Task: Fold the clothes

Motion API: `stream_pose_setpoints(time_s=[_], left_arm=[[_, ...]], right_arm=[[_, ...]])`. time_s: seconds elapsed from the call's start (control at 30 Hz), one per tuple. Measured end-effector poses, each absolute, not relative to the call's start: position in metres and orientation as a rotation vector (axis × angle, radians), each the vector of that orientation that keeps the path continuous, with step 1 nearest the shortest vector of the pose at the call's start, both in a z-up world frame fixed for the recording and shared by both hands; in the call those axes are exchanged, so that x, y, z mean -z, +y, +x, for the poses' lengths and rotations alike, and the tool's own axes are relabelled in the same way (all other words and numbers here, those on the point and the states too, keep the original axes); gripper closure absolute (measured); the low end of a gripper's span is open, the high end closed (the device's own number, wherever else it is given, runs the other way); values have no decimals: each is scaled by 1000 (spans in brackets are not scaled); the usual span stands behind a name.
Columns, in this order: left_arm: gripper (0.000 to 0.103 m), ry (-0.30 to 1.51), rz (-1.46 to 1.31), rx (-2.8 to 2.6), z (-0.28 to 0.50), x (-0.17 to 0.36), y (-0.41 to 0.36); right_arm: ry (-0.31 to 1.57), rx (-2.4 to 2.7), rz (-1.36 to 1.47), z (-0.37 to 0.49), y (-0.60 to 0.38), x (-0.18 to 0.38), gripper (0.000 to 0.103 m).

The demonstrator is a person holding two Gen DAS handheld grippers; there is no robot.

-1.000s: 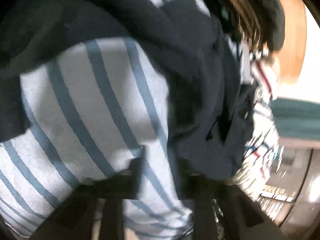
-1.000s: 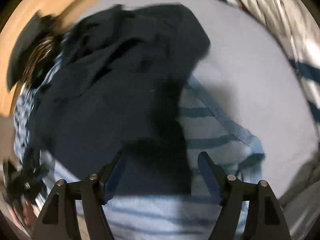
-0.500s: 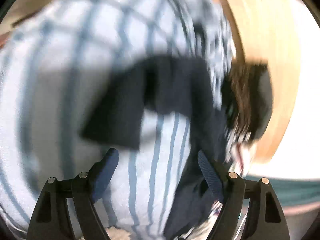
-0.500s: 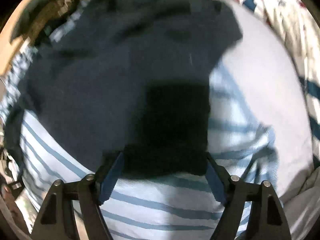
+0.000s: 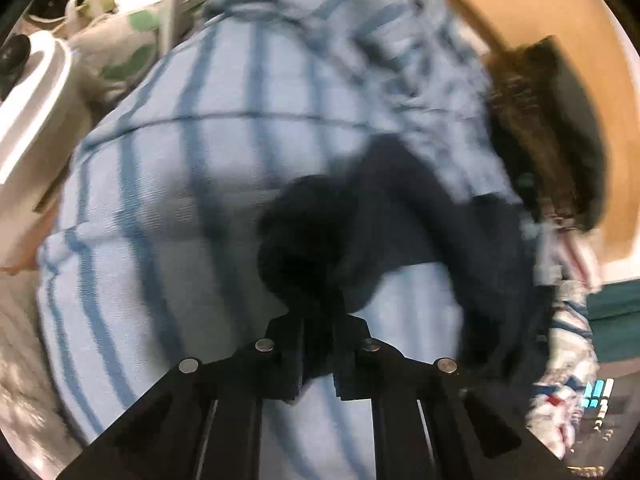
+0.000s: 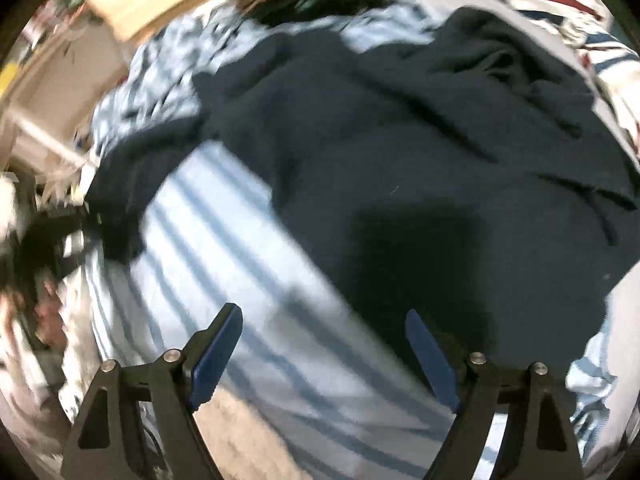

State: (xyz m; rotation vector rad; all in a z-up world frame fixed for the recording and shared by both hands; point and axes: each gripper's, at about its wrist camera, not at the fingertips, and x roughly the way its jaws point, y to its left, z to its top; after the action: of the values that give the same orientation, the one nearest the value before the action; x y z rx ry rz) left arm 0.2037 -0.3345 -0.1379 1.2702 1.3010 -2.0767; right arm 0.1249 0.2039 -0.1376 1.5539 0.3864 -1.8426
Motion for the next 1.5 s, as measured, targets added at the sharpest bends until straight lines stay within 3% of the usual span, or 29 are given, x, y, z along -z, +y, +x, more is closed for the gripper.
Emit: stream_pose_setpoints(time_s=[0.17,0.33,0.47,0.5,0.53,0.57,0.6,0.67,0.8,0.97,1.13,1.27,1.3,1.33,1.37,1.5], left_arm=[[95,1518,1103,2403,185,67,-319],[95,1448,1104,2751,109,-13,-261],[93,1414,1258,2883,31,-31,-190],[76,1427,1347,2871,14,-26,-172],[37,1481,1485,2813,1,-13,-157],[19,1591,1614,2733,-7,5,-144],[14,1701,1732,2646,-13,24,-132],[14,1923,1851,2486,-14,63,-122],[14,2089,1736,2276,24,124,-149],[14,1939,1145,1947,117,174,-252],[14,2047,1233,1918,87,206,-267],[17,1931,1408,2024,26,201,-244],[31,1867,1431,2018,15,201,-239],[69,1793,1439,2026,10,198,-237],[82,1693,1461,2063,6,191,-234],[89,1363,1415,2201,3,156,-235]], right_arm=[[401,1812,1633,131,219,155,16],[222,1861,1666,113,238,152,16],[158,1905,1681,105,253,148,16],[154,1914,1685,104,258,148,16],[150,1924,1689,103,262,148,16],[145,1933,1693,103,267,148,16],[141,1943,1697,102,271,148,15],[132,1962,1705,100,280,148,15],[176,1997,1711,97,287,155,15],[247,2010,1695,97,290,163,15],[31,1952,1769,88,289,181,15],[-1,1979,1760,87,292,176,15],[-1,1988,1752,87,293,173,15],[-9,2007,1750,87,297,169,14],[-28,2025,1752,86,302,166,14],[-56,2070,1764,80,318,160,12]])
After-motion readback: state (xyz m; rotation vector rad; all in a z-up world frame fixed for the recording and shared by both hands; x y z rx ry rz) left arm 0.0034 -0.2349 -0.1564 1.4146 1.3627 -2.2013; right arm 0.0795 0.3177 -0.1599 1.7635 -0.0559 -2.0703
